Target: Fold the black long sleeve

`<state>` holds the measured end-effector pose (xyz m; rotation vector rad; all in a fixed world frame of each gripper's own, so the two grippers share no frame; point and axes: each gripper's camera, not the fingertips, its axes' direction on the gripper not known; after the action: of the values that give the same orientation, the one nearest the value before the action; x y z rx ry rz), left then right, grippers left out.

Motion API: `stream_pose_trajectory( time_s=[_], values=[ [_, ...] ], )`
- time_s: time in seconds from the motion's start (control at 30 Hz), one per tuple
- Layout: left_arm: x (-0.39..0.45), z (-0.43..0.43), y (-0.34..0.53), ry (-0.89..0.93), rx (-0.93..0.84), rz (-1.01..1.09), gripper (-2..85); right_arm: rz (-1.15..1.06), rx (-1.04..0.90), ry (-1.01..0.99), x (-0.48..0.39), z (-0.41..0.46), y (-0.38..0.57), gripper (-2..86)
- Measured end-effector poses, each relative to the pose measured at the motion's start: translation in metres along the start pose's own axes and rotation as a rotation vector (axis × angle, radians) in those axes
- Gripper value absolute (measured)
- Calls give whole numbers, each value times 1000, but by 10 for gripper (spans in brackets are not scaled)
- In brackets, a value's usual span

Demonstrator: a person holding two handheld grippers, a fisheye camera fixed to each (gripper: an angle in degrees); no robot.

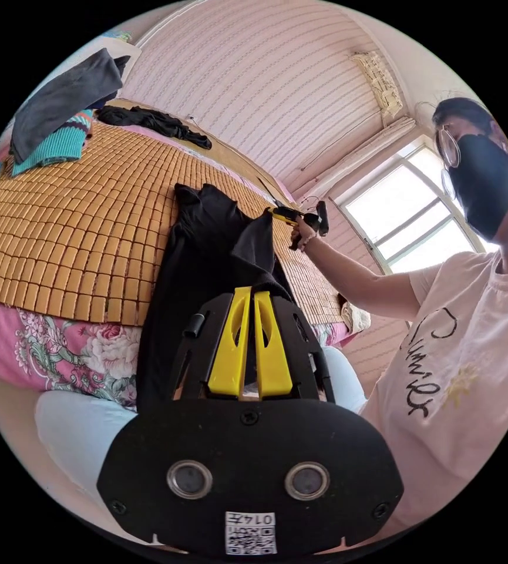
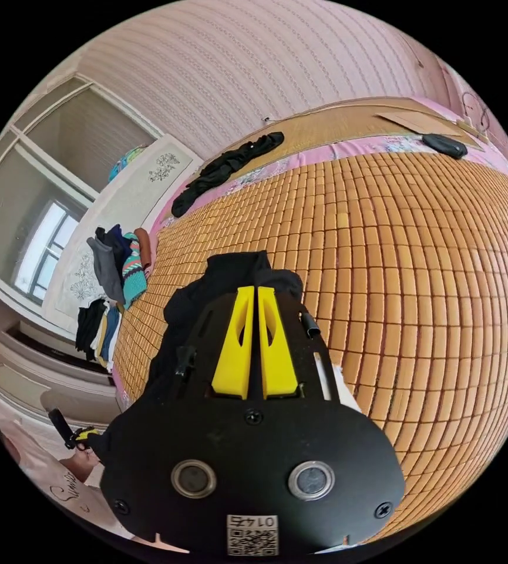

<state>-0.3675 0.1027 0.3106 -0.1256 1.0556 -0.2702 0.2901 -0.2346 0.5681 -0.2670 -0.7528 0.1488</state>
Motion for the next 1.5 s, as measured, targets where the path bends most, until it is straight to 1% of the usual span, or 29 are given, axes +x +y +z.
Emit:
stream_pose_trajectory(
  time_s=[0.03,0.1,0.17,0.3,0.53,0.57,0.63,0.7,0.8,0.83,0.87,0.9,0.97,1.03,1.07,1.1,1.13,1.17,1.23,1.27,1.3,1.33,1.37,1.4,1.43,1.5],
  values=[
    [-6,2,0,-36,-32,-31,-10,-23,-29,13,-5,7,-5,13],
    [-13,9,1,-117,-85,-60,-9,-57,-151,57,-16,35,-19,27],
    [-23,20,-1,-220,-164,-100,-8,-75,-176,54,-21,40,-20,49],
    [-27,23,-6,-212,-180,-132,1,-123,-133,144,-26,18,-1,58],
    [-22,9,-12,-299,-229,-91,37,-136,-278,172,-24,19,63,92],
    [-20,6,-14,-330,-254,-75,39,-137,-308,190,-21,26,70,89],
    [-18,0,-18,-368,-271,-60,43,-148,-253,208,-18,20,75,70],
    [-13,-6,-27,-382,-252,-30,44,-85,-240,199,-2,11,76,25],
    [1,8,-68,-361,-237,117,42,-30,-217,196,14,-1,82,10],
    [11,23,-92,-340,-232,204,42,-22,-204,183,16,-4,84,9],
    [23,43,-119,-304,-228,295,42,-13,-170,129,16,-12,86,9],
    [30,54,-133,-288,-226,340,41,-19,-135,69,12,-18,88,11],
    [63,109,-188,-236,-195,521,41,-50,-110,5,0,-21,90,20],
    [88,156,-227,-194,-185,612,43,-92,-116,17,-15,-15,91,42],
    [102,189,-249,-179,-180,640,47,-117,-140,83,-22,-7,92,65],
    [108,206,-260,-173,-184,640,49,-122,-171,166,-22,3,93,72],
    [117,242,-278,-183,-208,639,57,-121,-193,196,-21,8,94,75],
    [125,278,-290,-223,-249,665,66,-125,-157,224,-19,6,96,63],
    [130,326,-301,-256,-330,657,86,-84,-152,165,-9,2,96,40],
    [128,352,-306,-233,-395,612,98,-51,-143,103,-1,-2,96,27],
    [126,363,-308,-214,-423,586,104,-30,-125,68,6,-8,97,18],
    [121,382,-310,-197,-479,545,100,-23,-119,53,9,-11,98,15],
    [119,397,-311,-209,-550,513,77,-14,-108,22,15,-17,100,10],
    [119,402,-311,-213,-581,514,57,-7,-93,-2,19,-24,102,6],
    [125,407,-311,-207,-595,547,28,-5,-81,-12,21,-28,103,5],
    [140,401,-311,-188,-527,634,9,17,-33,-53,29,-46,107,1]
  ],
)
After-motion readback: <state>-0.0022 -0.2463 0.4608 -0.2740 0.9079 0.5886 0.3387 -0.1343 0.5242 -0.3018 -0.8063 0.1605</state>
